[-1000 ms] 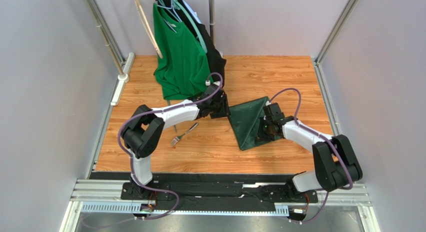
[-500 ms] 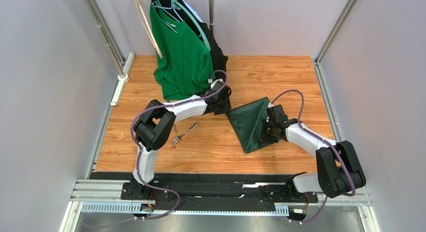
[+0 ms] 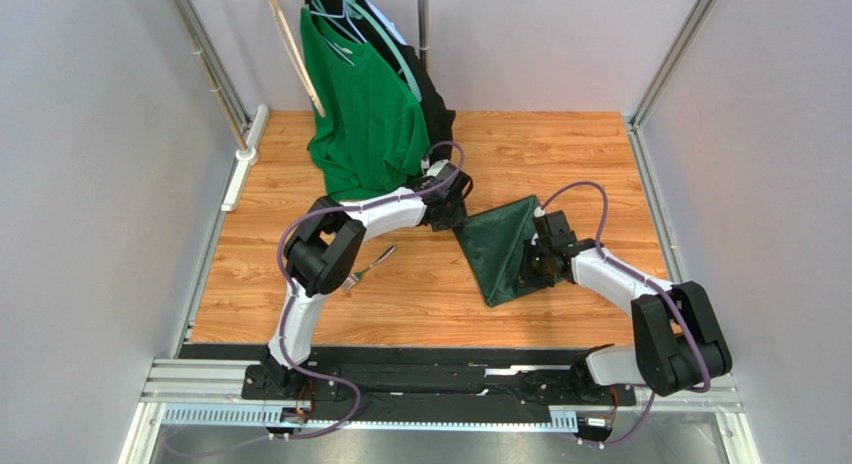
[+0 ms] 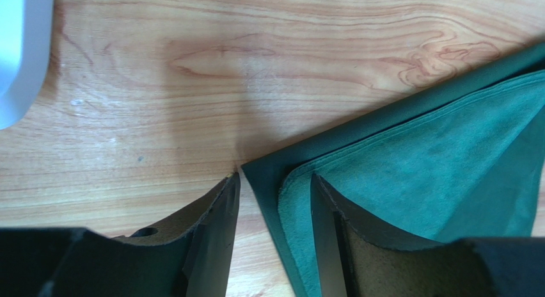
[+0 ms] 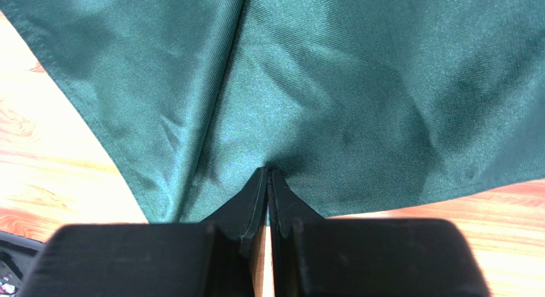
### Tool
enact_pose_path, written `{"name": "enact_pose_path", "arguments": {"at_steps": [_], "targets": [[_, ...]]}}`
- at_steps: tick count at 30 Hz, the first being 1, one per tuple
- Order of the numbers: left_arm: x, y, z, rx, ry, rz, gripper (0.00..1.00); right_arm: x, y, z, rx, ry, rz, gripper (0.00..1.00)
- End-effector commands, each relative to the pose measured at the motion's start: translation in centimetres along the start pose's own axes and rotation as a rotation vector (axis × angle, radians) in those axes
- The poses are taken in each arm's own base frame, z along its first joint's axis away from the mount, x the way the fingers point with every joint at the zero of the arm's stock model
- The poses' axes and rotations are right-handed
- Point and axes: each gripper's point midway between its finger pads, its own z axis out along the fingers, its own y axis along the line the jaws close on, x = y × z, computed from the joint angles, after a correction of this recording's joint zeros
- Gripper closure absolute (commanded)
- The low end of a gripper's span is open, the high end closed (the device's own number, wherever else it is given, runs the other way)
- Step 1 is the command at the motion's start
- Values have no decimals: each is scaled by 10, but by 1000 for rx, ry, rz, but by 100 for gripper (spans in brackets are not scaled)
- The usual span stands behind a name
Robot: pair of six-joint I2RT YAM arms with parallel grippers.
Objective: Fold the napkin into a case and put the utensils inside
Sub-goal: Pick up the upper triangle-folded napkin from the center of the board.
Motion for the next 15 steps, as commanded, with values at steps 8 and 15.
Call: {"name": "enact_pose_path", "arguments": {"at_steps": [8,15], "targets": [[9,7,5,-86,18,-67,63,-4,3,-2,-28,-27,-23,93],[2,2,6,-50,-41,-27,90,-6,5,-11,-18,-49,-56,89]]}}
